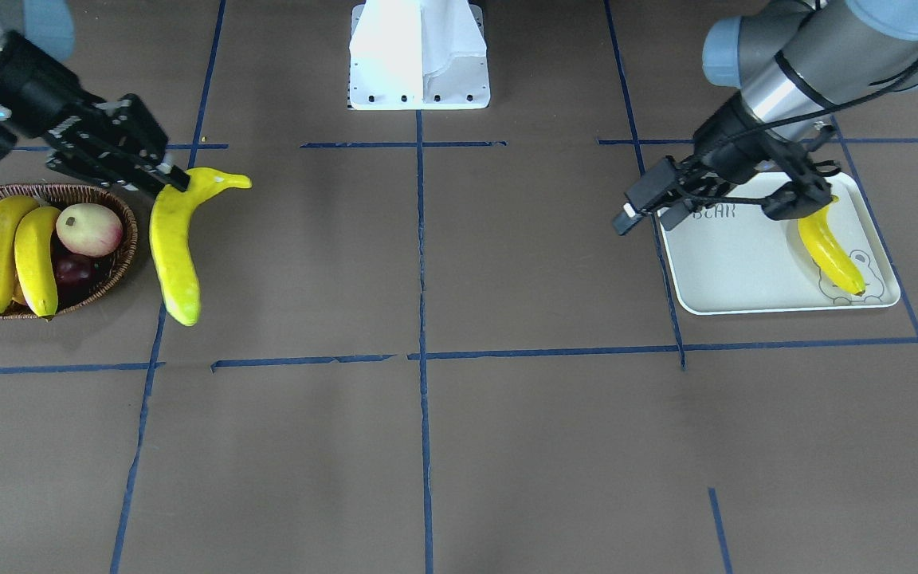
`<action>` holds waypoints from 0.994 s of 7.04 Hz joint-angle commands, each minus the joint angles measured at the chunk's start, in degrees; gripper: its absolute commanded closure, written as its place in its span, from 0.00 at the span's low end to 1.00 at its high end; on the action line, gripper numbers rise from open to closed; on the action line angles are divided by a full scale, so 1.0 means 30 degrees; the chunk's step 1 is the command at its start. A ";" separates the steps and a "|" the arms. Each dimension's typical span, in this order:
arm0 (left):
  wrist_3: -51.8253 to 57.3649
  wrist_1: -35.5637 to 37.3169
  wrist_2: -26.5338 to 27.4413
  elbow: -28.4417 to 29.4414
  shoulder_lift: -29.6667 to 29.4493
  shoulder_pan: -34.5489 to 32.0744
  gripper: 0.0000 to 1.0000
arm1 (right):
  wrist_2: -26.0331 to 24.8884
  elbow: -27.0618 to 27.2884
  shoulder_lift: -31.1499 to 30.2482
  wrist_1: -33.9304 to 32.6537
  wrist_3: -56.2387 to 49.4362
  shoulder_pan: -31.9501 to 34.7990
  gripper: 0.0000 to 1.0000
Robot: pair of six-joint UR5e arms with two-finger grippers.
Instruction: Transfer all bananas from basket to plate
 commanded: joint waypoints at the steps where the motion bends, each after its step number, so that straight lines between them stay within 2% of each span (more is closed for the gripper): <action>1: -0.2315 -0.0278 0.0885 0.0297 -0.1820 0.1469 0.00 | -0.4870 0.0655 0.1121 -0.0096 0.1107 -0.4649 1.00; 3: -0.2406 -0.0278 0.1590 0.0791 -0.3193 0.2495 0.00 | -0.7366 0.0657 0.1766 -0.0242 0.1107 -0.7179 1.00; 5: -0.2905 -0.0278 0.3926 0.1553 -0.4513 0.4454 0.00 | -0.8051 0.0628 0.1885 -0.0213 0.1107 -0.7861 1.00; 7: -0.3955 -0.0888 0.4695 0.3043 -0.6124 0.4844 0.00 | -0.8608 0.0599 0.1914 -0.0213 0.1107 -0.8359 1.00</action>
